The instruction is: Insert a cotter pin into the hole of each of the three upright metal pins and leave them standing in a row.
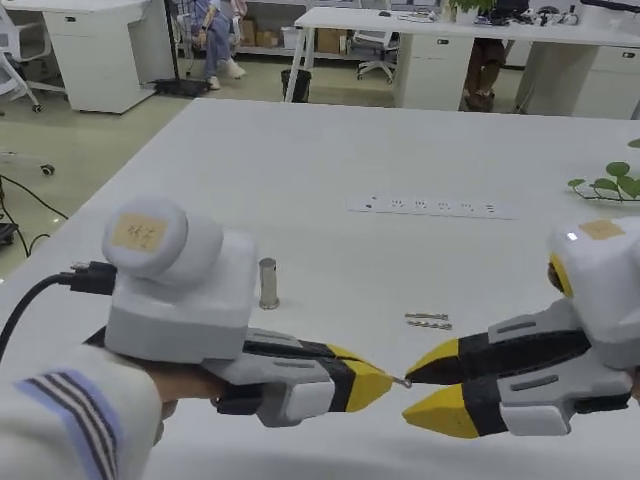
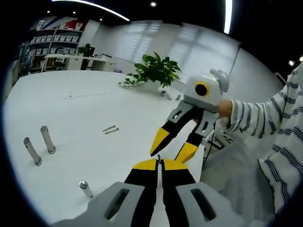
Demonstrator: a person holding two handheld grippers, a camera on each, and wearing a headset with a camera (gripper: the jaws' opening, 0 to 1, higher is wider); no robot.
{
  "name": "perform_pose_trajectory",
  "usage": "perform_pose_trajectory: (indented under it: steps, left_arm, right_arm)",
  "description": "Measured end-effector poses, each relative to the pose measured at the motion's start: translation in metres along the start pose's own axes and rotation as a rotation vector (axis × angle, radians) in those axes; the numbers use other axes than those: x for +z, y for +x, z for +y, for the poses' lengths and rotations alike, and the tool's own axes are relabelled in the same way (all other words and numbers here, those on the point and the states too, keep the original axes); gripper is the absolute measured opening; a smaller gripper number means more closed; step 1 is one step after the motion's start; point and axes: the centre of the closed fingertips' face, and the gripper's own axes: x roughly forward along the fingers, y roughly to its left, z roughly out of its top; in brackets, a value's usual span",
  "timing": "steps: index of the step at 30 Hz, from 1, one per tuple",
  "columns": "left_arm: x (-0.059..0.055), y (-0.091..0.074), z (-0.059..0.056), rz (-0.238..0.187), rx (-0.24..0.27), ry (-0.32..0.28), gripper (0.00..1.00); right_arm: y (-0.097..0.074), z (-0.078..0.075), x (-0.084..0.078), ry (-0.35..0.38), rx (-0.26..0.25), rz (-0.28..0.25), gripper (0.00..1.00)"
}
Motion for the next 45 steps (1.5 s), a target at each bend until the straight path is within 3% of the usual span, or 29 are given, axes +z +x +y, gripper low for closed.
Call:
perform_pose_trajectory:
  steps: [2, 6, 9, 13, 22, 31, 45]
  left_arm:
    - [-0.001, 0.000, -0.003, 0.008, -0.013, 0.032, 0.00]
    - [-0.005, -0.001, -0.010, 0.026, -0.046, 0.074, 0.00]
    - [-0.006, -0.001, -0.014, 0.029, -0.061, 0.092, 0.00]
    - [-0.007, -0.001, -0.016, 0.029, -0.074, 0.109, 0.00]
    - [-0.008, -0.002, -0.020, 0.036, -0.097, 0.139, 0.00]
    - [-0.012, -0.003, -0.025, 0.050, -0.126, 0.167, 0.00]
    - [-0.016, -0.003, -0.027, 0.068, -0.126, 0.223, 0.00]
  right_arm:
    - [0.001, 0.003, -0.005, -0.014, 0.027, 0.026, 0.23]
    - [0.003, 0.009, -0.007, 0.006, 0.069, 0.025, 0.21]
    - [0.004, 0.015, -0.007, 0.014, 0.106, 0.027, 0.14]
    - [0.004, 0.019, -0.008, 0.003, 0.128, 0.031, 0.14]
    - [0.005, 0.025, -0.006, -0.001, 0.155, 0.024, 0.11]
    - [0.006, 0.030, -0.009, -0.007, 0.185, 0.048, 0.07]
    - [0.005, 0.030, -0.011, -0.021, 0.191, 0.062, 0.04]
